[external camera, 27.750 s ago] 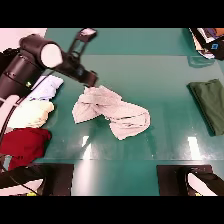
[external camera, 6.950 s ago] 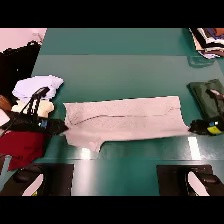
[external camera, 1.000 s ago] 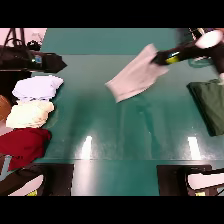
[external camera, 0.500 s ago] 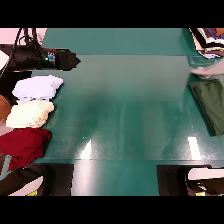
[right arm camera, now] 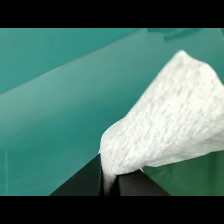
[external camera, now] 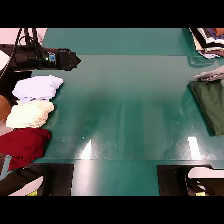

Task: Fold the shirts.

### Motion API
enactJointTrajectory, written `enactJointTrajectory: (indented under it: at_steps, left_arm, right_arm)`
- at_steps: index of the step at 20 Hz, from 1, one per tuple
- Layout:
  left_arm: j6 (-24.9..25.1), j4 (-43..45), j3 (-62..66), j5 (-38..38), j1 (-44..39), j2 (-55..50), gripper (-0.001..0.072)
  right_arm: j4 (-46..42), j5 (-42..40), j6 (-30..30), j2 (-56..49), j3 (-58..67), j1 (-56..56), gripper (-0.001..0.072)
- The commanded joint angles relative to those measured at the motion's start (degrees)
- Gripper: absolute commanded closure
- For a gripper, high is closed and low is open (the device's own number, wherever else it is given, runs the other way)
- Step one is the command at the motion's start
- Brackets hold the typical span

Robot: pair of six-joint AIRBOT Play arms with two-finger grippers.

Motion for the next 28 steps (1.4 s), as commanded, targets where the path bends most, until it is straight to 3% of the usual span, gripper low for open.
enactJointTrajectory:
  at_steps: [1,4,7,12,13,17,18,23,28]
  left_arm:
    - [-0.02,0.2,-0.02,-0.09,0.0,0.0,0.0686]
    - [0.04,0.24,-0.02,-0.09,0.0,0.0,0.0686]
    - [0.48,0.26,-0.02,-0.13,0.0,0.0,0.0686]
    - [2.56,0.26,-0.02,-0.15,0.0,0.0,0.0686]
    - [2.58,0.26,-0.02,-0.13,0.0,0.0,0.0686]
    - [3.43,0.26,-0.02,-0.11,0.0,0.0,0.0686]
    - [3.41,0.26,-0.02,-0.11,0.0,0.0,0.0686]
    - [3.39,0.24,-0.02,0.85,0.0,0.0,0.0686]
    - [3.39,0.13,-0.02,0.7,0.0,0.02,0.0686]
  right_arm:
    - [0.42,1.7,-0.11,2.73,0.02,-0.96,0.0698]
    - [-1.51,8.46,0.85,4.22,0.02,-3.28,0.0698]
    - [-9.4,16.61,3.5,4.52,-1.53,-5.84,0.0698]
    - [-18.91,18.84,3.58,9.84,-15.72,-11.08,0.0692]
    - [-19.82,18.69,3.58,11.15,-18.4,-12.41,0.0613]
    - [-19.89,18.71,3.61,14.6,-25.2,-17.99,0.0177]
    - [-18.23,18.08,4.57,15.43,-26.08,-19.32,0.0104]
    - [-3.41,13.38,5.05,19.39,-26.16,-19.5,0.0114]
    - [0.2,9.31,5.05,23.04,-26.16,-3.54,0.0125]
